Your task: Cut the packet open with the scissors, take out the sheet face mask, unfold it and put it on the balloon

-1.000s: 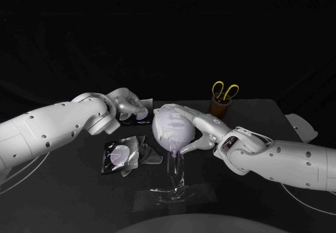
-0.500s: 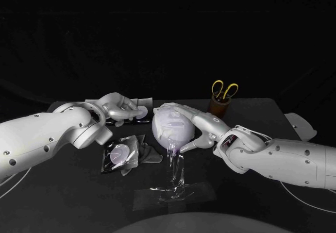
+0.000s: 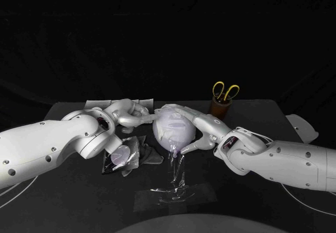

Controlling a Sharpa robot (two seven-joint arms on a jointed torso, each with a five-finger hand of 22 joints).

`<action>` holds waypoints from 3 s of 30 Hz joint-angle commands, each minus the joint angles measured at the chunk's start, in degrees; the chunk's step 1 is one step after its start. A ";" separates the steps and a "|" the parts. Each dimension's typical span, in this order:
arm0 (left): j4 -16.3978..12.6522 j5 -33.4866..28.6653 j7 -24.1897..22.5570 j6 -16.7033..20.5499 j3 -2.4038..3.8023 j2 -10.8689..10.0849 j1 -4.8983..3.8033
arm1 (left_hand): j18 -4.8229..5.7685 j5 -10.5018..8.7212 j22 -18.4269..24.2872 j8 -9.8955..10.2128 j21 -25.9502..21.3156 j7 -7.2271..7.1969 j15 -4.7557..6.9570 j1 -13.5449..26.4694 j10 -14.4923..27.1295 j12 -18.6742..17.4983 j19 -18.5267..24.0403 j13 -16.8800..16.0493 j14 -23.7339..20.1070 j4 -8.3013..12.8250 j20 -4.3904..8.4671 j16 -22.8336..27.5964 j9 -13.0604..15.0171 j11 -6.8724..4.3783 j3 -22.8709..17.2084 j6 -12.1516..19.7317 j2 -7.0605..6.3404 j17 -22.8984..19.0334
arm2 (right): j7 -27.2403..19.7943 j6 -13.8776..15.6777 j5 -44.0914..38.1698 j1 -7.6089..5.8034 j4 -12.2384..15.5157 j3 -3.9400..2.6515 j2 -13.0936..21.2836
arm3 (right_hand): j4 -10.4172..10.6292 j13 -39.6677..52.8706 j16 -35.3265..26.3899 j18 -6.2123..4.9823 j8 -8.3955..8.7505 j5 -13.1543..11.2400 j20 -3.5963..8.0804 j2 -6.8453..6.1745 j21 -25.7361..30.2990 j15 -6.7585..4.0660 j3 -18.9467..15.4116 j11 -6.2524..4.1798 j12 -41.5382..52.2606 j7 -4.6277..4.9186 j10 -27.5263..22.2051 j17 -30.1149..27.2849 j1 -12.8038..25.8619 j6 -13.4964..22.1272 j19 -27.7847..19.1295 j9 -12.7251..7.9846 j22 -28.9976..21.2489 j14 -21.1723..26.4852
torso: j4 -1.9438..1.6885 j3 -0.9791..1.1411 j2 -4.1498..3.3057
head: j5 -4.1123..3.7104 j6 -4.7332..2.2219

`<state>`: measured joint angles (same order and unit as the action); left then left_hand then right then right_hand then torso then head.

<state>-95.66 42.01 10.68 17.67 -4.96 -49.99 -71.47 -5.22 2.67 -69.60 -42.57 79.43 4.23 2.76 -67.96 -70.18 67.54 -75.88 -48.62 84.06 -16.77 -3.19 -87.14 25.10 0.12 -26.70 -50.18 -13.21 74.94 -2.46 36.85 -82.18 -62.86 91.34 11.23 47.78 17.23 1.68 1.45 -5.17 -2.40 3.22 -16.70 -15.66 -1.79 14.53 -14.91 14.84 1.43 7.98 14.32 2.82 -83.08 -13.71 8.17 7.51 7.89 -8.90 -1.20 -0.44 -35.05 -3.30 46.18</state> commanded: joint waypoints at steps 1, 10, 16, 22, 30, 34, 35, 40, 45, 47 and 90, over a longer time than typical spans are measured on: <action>-0.54 1.13 1.86 -0.24 0.00 0.78 0.02 | 0.66 0.13 -0.11 -0.10 0.31 -0.11 0.52 1.32 -0.46 0.53 -0.42 -0.84 4.20 0.01 0.26 -0.06 0.10 -0.09 1.47 -0.69 -0.02 8.59 | 0.30 -2.09 -0.50 0.26 0.02 0.17 -0.06 | 0.12 0.06 -0.10 0.24 -0.26 0.15 -0.15 0.22 0.05 -0.12 0.12 0.11 0.27 8.88 -0.13 -0.05 0.18 -0.35 0.21 0.08 0.00 0.33 | 0.04 -0.01 -0.12 | -0.06 -0.04; -0.02 4.32 5.17 -2.02 0.06 3.03 0.02 | 0.79 0.15 -0.69 -0.31 0.59 -0.63 0.89 1.11 -2.29 2.77 -0.87 -4.59 4.46 0.18 0.51 -0.43 0.45 -0.52 3.23 -1.52 0.68 9.39 | 0.33 -2.12 -0.49 0.27 0.07 0.17 -0.06 | 0.13 0.06 -0.12 0.28 -0.25 0.15 -0.16 0.06 0.06 -0.05 0.01 0.14 0.26 8.91 -0.19 -0.07 0.18 -0.27 0.18 0.04 -0.04 0.41 | 0.01 -0.01 -0.05 | -0.13 0.13; 1.19 5.62 7.00 -3.14 0.10 4.39 -0.03 | 0.91 0.15 -1.28 -0.38 0.90 -0.89 1.12 -0.08 -2.72 3.35 -1.28 -5.56 4.60 0.31 0.68 -0.64 0.64 -0.76 3.72 -1.74 1.00 9.83 | 0.34 -2.14 -0.48 0.27 0.09 0.17 -0.09 | 0.13 0.06 -0.12 0.28 -0.25 0.15 -0.16 0.06 0.06 -0.05 0.01 0.14 0.26 8.91 -0.19 -0.07 0.18 -0.27 0.18 0.04 -0.04 0.41 | 0.04 0.03 -0.04 | 0.02 0.20; 1.72 6.71 7.53 -4.30 0.16 4.97 -0.04 | 1.05 0.16 -1.94 -0.46 1.24 -1.08 1.30 -2.20 -2.95 3.77 -1.73 -6.35 4.70 0.67 0.85 -0.80 0.89 -0.95 4.28 -1.86 0.84 10.16 | 0.34 -2.18 -0.33 0.27 0.16 0.17 0.04 | 0.14 0.06 -0.13 0.34 -0.25 0.17 -0.16 -0.15 0.06 0.04 -0.17 0.18 0.26 8.93 -0.25 -0.10 0.26 -0.24 0.15 0.03 -0.08 0.49 | 0.04 -0.01 -0.13 | -0.08 0.20; 2.53 8.23 9.79 -5.14 0.22 5.80 -0.08 | 1.27 0.14 -2.92 -0.67 1.75 -1.06 1.29 -0.91 -3.57 4.51 -2.41 -7.63 4.78 0.02 0.96 -0.92 1.11 -0.95 5.77 -2.30 1.08 10.40 | 0.33 -2.27 -0.20 0.27 0.14 0.17 0.00 | 0.14 0.05 -0.13 0.36 -0.25 0.19 -0.15 -0.24 0.06 0.12 -0.26 0.22 0.26 8.95 -0.28 -0.12 0.32 -0.21 0.14 0.02 -0.10 0.56 | -0.01 -0.02 -0.04 | -0.34 0.39; 2.83 8.88 10.65 -5.63 0.24 6.15 -0.09 | 1.39 0.14 -3.51 -0.86 2.06 -1.22 1.40 0.00 -4.08 5.09 -2.82 -8.59 4.81 -0.01 1.04 -0.97 1.17 -1.06 6.91 -2.60 1.29 10.47 | 0.33 -2.32 -0.18 0.27 0.11 0.17 -0.04 | 0.14 0.05 -0.13 0.36 -0.25 0.19 -0.15 -0.24 0.06 0.12 -0.26 0.22 0.26 8.95 -0.28 -0.12 0.32 -0.21 0.14 0.02 -0.10 0.56 | -0.01 -0.01 -0.05 | -0.36 0.37; 2.87 8.96 10.76 -5.70 0.25 6.23 -0.09 | 1.40 0.14 -3.54 -0.88 2.08 -1.24 1.42 0.12 -4.10 5.11 -2.84 -8.63 4.80 -0.01 1.05 -0.96 1.17 -1.08 7.07 -2.62 1.32 10.43 | 0.34 -2.32 -0.18 0.27 0.10 0.17 -0.06 | 0.14 0.05 -0.13 0.36 -0.25 0.19 -0.15 -0.24 0.06 0.12 -0.26 0.22 0.26 8.95 -0.28 -0.12 0.32 -0.21 0.14 0.02 -0.10 0.56 | -0.02 -0.01 -0.06 | -0.38 0.36; 3.02 9.21 11.29 -5.84 0.26 6.51 -0.11 | 1.41 0.14 -3.59 -0.91 2.11 -1.28 1.47 0.83 -4.09 5.14 -2.88 -8.70 4.81 -0.04 1.10 -0.98 1.16 -1.13 7.99 -2.64 1.48 10.47 | 0.34 -2.36 -0.17 0.27 0.10 0.17 -0.13 | 0.14 0.05 -0.14 0.37 -0.25 0.20 -0.15 -0.28 0.07 0.21 -0.30 0.27 0.26 8.97 -0.32 -0.13 0.34 -0.20 0.12 0.01 -0.12 0.59 | 0.02 -0.01 -0.07 | -0.43 0.42; 3.22 9.55 11.75 -6.07 0.27 6.57 -0.12 | 1.43 0.15 -3.72 -0.93 2.17 -1.33 1.49 0.76 -4.15 5.22 -2.96 -8.85 4.84 0.05 1.11 -1.02 1.16 -1.15 8.15 -2.63 1.48 10.56 | 0.35 -2.39 -0.17 0.27 0.09 0.17 -0.16 | 0.14 0.05 -0.14 0.37 -0.25 0.20 -0.15 -0.28 0.07 0.21 -0.30 0.27 0.26 8.97 -0.32 -0.13 0.34 -0.20 0.12 0.01 -0.12 0.59 | 0.02 0.00 -0.07 | -0.38 0.48; 3.31 9.69 11.95 -6.29 0.28 6.59 -0.13 | 1.44 0.15 -3.77 -1.03 2.20 -1.47 1.58 -0.03 -4.27 5.38 -2.99 -9.15 4.85 0.23 1.15 -1.05 1.19 -1.27 8.42 -2.67 1.55 10.61 | 0.35 -2.41 -0.16 0.27 0.08 0.17 -0.19 | 0.14 0.05 -0.14 0.38 -0.25 0.21 -0.16 -0.29 0.07 0.26 -0.32 0.30 0.26 8.98 -0.33 -0.13 0.36 -0.20 0.12 0.01 -0.12 0.59 | -0.01 0.00 -0.04 | -0.42 0.50; 3.65 3.22 11.16 -7.26 0.28 6.04 -0.20 | 1.09 0.46 -2.85 2.94 1.55 1.10 -0.05 -11.28 0.01 -1.79 -1.72 -1.33 4.69 8.54 0.09 -0.89 0.48 0.65 -18.61 0.21 1.89 10.28 | 0.48 -2.66 0.02 0.27 -0.11 0.17 -0.31 | 0.13 0.09 -0.10 0.52 -0.32 0.21 -0.20 0.01 0.05 0.53 -0.08 0.48 0.32 9.05 -0.03 -0.10 0.38 -0.42 0.20 0.12 -0.09 0.45 | -0.02 -0.03 -0.07 | -0.84 0.58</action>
<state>-91.83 48.18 23.03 11.10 -4.74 -43.94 -71.60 -4.33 3.08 -72.36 -39.14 81.14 4.99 3.14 -80.02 -70.23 65.89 -77.80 -49.94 84.03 -8.27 -2.88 -88.00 23.91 0.44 -44.98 -49.85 -11.69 74.95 -2.33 36.44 -81.96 -62.85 91.20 11.21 47.52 17.23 1.72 1.45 -4.79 -2.34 3.22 -16.70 -15.66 -1.78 14.73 -14.91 15.16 1.41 7.98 14.22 2.74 -83.08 -13.71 8.16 7.54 7.83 -8.69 -1.20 -0.44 -35.10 -4.15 46.74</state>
